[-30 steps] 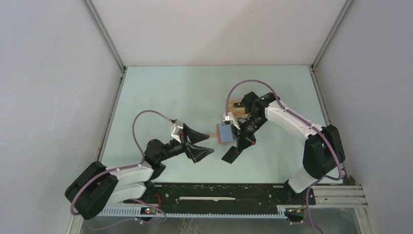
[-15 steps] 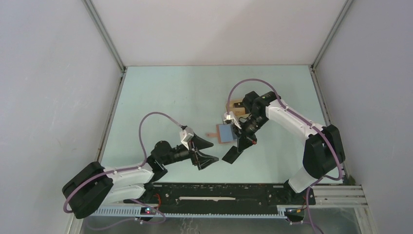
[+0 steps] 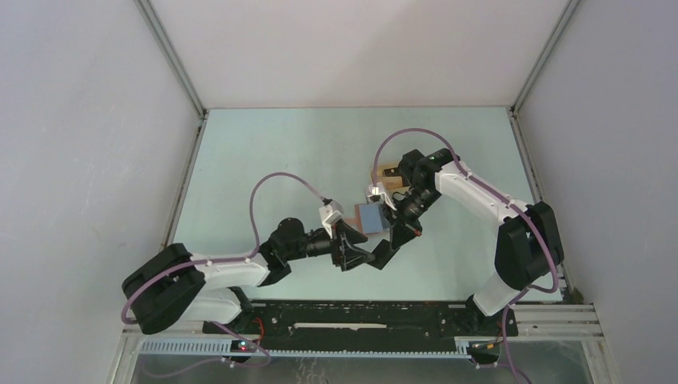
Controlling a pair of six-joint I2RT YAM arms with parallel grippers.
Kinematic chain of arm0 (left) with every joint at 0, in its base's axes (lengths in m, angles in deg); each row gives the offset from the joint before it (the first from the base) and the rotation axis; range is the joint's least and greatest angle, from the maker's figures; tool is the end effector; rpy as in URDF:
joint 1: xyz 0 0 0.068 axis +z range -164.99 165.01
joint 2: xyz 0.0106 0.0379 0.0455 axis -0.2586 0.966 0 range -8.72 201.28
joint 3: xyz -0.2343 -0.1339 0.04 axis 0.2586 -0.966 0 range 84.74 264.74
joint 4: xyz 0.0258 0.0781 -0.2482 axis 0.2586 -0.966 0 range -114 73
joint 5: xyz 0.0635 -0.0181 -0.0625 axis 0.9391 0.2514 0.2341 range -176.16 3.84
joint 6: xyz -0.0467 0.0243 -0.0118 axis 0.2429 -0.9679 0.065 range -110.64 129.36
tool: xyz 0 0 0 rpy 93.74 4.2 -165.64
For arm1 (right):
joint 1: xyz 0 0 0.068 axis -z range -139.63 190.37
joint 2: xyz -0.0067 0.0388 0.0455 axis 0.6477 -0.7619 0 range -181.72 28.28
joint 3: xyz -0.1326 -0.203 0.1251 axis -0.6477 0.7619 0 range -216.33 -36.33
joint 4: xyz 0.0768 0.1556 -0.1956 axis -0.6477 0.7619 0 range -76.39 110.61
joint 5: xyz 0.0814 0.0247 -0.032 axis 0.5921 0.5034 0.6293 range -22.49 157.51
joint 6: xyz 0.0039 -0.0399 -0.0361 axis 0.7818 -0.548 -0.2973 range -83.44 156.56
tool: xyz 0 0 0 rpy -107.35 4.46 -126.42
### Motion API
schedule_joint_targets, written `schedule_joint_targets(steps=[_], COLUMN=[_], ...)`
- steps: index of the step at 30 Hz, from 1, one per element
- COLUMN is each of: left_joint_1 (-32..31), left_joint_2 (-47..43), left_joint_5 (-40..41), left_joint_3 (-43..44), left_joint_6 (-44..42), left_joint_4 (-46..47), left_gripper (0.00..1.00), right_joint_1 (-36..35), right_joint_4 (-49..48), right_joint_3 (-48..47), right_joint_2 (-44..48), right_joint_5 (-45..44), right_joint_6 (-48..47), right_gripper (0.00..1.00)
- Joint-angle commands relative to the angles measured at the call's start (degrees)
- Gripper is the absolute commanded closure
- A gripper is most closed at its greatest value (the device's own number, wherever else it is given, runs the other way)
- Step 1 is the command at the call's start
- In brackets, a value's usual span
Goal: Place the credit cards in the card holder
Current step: Insert the credit card into the card holder.
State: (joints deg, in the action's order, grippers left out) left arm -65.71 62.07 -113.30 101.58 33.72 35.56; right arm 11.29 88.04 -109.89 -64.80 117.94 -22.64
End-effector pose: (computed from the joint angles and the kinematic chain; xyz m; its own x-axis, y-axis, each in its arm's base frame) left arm 0.1340 -0.1896 0.1974 -0.4172 -0.0697 -0.9061 0.8842 0.1994 -0.4224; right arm 0.2301 0.1594 0.2554 -0.2204 -0.7487 -0.6253 -0.8836 -0.1182 0.4530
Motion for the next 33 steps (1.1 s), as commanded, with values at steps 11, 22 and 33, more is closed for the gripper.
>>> schedule_joint_targets(steps=[11, 22, 33], left_joint_1=[-1.36, -1.47, 0.4], left_joint_2=[9.09, 10.75, 10.43], left_joint_5=[-1.41, -7.67, -2.93], left_joint_3=[11.38, 12.73, 1.1], left_joint_6=[-1.06, 2.26, 15.02], left_joint_4=[-8.73, -8.56, 16.69], left_gripper=[0.51, 1.0, 1.0], right_joint_1=[0.6, 1.35, 6.52], right_joint_4=[1.67, 1.07, 0.1], right_joint_3=[-2.2, -2.2, -1.45], right_joint_2=[0.52, 0.7, 4.2], right_joint_5=[2.38, 2.95, 6.94], right_joint_6=[-1.97, -0.83, 0.55], right_gripper=[1.0, 0.87, 0.5])
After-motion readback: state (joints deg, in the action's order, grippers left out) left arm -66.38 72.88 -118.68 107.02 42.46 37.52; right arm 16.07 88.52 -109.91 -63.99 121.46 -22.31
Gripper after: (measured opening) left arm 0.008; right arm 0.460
